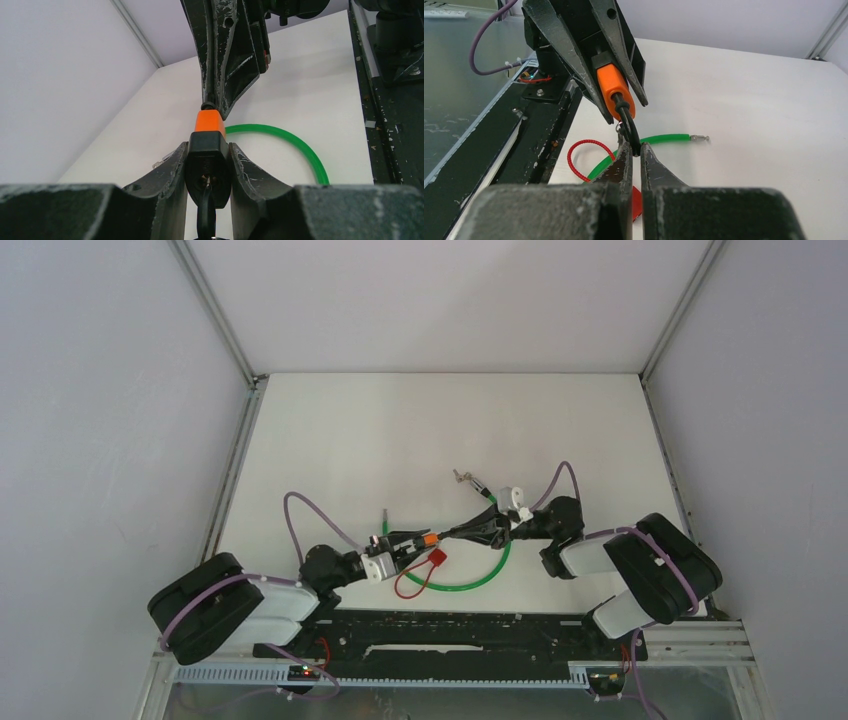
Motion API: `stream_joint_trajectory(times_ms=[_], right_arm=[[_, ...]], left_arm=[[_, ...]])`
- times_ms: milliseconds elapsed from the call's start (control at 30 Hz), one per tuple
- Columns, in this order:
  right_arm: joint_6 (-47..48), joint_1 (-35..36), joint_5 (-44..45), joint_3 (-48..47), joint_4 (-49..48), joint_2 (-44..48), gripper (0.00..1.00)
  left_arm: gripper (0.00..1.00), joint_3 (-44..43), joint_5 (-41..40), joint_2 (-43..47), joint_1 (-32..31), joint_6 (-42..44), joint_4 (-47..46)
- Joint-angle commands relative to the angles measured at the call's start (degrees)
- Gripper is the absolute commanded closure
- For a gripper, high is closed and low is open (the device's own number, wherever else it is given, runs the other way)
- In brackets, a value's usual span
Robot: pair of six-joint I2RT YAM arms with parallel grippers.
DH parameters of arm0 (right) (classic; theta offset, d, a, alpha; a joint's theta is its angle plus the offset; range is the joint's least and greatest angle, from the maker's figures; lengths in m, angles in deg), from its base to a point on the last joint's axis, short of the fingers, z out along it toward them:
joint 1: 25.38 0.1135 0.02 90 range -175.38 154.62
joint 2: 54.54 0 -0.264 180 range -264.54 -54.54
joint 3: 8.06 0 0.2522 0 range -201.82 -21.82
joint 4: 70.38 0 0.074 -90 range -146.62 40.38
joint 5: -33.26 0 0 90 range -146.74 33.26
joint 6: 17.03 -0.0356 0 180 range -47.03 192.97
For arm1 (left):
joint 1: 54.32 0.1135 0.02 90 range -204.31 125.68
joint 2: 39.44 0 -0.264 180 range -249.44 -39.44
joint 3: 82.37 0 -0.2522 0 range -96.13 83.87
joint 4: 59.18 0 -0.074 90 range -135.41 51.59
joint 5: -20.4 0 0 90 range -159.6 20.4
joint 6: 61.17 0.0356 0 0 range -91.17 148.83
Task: Lock with the key
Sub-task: Lock the lock.
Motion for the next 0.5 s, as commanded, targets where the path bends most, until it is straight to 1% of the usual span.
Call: stream_joint_trajectory(times_ms=[0,133,267,400,467], right_arm=[[-1.19,-0.58,-1.43,-1.8,-3.46,1.42,1.0],[-1.43,-1.55,-1.61,-1.59,-3.42,1.85,1.0],[0.36,-2.05,-1.14,-0.57,-3.33,2.85,1.0],[1.43,-2.47,-0.1,0.44,-3.39,4.25,1.0],[1.99,-2.58,0.51,0.93,-3.37,4.77,1.0]], left_arm=[[1.0,-0.3,-0.68,0.89,-0.24,2.45,-6.58],[1.0,-0.04,-3.75,2.13,-0.31,3.52,-5.1],[1.0,-0.1,-6.83,4.34,-0.65,5.58,-1.16],[1.0,-0.88,-7.14,6.94,-0.82,6.34,4.08],[1.0,-1.0,-7.14,7.56,-0.76,6.49,5.18]])
